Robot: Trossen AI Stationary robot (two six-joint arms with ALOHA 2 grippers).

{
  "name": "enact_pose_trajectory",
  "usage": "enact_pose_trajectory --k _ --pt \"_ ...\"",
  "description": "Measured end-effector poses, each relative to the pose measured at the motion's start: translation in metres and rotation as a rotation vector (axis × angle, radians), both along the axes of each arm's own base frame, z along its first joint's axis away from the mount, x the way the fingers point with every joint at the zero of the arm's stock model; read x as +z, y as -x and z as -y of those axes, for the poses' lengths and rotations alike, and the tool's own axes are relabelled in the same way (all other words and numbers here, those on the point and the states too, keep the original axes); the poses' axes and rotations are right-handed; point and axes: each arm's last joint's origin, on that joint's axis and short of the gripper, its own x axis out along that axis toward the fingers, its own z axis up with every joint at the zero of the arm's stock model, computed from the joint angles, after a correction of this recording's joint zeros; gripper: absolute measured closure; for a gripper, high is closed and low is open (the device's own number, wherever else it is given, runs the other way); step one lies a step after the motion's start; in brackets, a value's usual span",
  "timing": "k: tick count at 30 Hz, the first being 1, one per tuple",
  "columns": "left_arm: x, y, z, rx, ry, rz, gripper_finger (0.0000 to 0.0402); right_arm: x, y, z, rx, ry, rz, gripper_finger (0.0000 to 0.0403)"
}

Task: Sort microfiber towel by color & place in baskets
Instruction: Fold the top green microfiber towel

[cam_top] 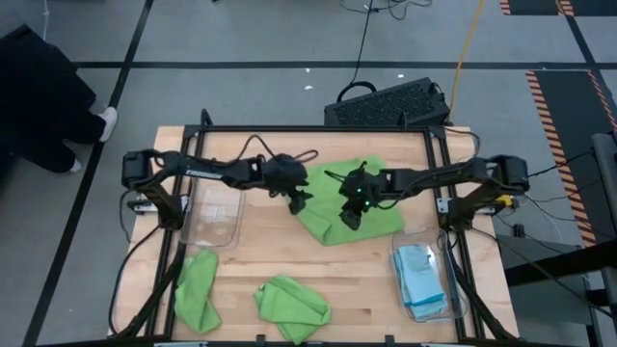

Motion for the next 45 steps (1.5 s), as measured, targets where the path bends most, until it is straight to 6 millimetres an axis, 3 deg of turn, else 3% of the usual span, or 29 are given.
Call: enact_pose_trajectory --k 6,10,17,20,25,28,31,36,41,45 --pt "0.009 -0.01 0.011 0.02 -0.015 -0.008 0.0179 -0.032 -0.013 -0.021 0.135 0.003 -0.067 0.025" --pt "0.028 -0.003 0.007 0.042 -0.002 -0.1 0.0179 -0.041 -0.031 -0.036 0.189 0.01 -0.053 0.025" --pt "0.073 0.037 0.003 0.06 -0.121 -0.366 0.0179 -0.052 -0.084 -0.051 0.267 0.055 0.013 0.025" --pt "0.094 0.055 0.002 0.086 -0.178 -0.363 0.0179 -0.046 -0.111 -0.053 0.287 0.098 0.058 0.025" --pt "0.12 0.079 0.004 0.114 -0.204 -0.301 0.0179 0.0 -0.147 -0.066 0.404 0.277 0.278 0.025" --pt "0.131 0.084 0.004 0.132 -0.22 -0.234 0.0179 0.001 -0.147 -0.069 0.45 0.344 0.274 0.025" --pt "0.134 0.087 0.004 0.138 -0.212 -0.215 0.0179 -0.012 -0.141 -0.064 0.427 0.331 0.175 0.025" --pt "0.131 0.084 0.01 0.115 -0.149 -0.212 0.0179 -0.017 -0.121 -0.062 0.416 0.284 -0.029 0.025" --pt "0.126 0.074 0.038 -0.072 -0.199 -0.231 0.0179 -0.004 -0.097 -0.067 0.517 0.351 -0.193 0.025" --pt "0.12 0.067 0.065 -0.118 -0.208 -0.246 0.0179 0.012 -0.072 -0.07 0.618 0.427 -0.261 0.025"
